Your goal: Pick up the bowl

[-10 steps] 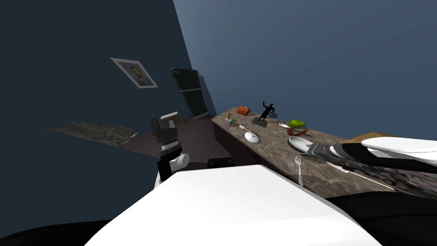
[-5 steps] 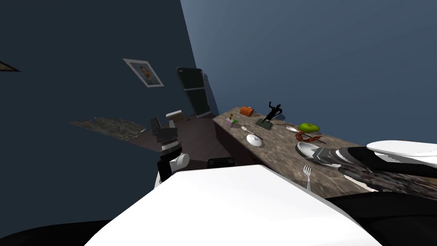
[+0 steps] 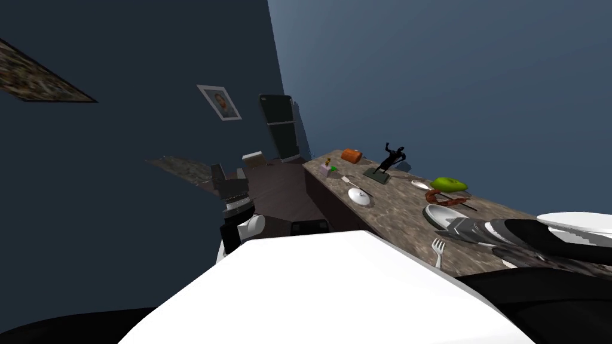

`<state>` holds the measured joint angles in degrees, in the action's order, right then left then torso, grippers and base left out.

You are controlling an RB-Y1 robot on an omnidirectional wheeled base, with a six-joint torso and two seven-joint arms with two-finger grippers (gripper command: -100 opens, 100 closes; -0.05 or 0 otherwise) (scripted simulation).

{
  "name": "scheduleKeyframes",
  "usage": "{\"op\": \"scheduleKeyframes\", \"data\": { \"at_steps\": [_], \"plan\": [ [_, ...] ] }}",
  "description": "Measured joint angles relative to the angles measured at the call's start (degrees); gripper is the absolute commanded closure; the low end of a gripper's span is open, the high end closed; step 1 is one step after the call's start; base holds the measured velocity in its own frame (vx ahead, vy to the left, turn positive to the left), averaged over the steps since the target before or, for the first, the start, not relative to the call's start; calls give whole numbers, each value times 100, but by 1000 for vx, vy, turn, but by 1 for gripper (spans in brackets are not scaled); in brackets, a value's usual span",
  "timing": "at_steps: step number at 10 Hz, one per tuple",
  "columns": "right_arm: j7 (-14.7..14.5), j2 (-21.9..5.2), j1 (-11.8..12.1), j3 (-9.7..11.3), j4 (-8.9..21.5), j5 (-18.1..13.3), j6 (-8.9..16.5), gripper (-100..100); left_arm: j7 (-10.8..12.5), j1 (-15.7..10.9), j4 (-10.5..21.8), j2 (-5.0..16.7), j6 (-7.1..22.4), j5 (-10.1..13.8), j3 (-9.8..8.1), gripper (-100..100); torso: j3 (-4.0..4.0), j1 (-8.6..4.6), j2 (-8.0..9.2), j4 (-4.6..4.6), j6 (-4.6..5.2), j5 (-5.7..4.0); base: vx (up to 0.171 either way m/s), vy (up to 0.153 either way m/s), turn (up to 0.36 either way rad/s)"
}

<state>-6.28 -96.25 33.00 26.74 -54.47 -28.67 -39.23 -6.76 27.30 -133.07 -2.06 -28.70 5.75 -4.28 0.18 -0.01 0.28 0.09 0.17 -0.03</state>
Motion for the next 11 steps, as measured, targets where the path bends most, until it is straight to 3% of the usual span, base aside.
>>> {"op": "scheduleKeyframes", "data": {
  "at_steps": [1,2,3,5,6,8,10,11],
  "plan": [
    [16,-2,-19,27,5,121,0,-100,0,0,0,0,0,0,0,0,-6,3,-10,-2,-1,1,-58,5,335],
    [-63,143,-168,252,296,139,-113,-100,0,-2,0,0,0,0,1,0,-3,1,-2,-2,-11,0,-72,-5,260],
    [-164,153,-78,364,321,266,-124,-100,0,-1,0,0,0,0,0,0,1,-1,3,0,-3,1,-40,-5,23],
    [-208,105,26,398,252,575,-64,-100,0,0,0,0,0,0,0,0,-5,-1,-9,-2,0,0,-6,-1,-16],
    [-219,59,119,372,177,770,-29,-100,0,0,0,0,0,0,0,0,-10,1,-17,-4,-1,1,-51,9,386],
    [-403,104,205,649,348,1126,-71,-100,0,0,0,0,0,0,0,0,1,1,3,0,-1,1,-63,-3,116],
    [-435,125,208,725,362,1408,-53,-100,0,0,0,0,0,0,0,0,-5,-2,-8,-2,1,0,-31,-3,152],
    [-506,218,167,922,522,1486,-80,-100,0,-1,0,0,0,0,1,0,-3,-3,-4,-2,-9,-1,-70,4,295]
  ]
}}
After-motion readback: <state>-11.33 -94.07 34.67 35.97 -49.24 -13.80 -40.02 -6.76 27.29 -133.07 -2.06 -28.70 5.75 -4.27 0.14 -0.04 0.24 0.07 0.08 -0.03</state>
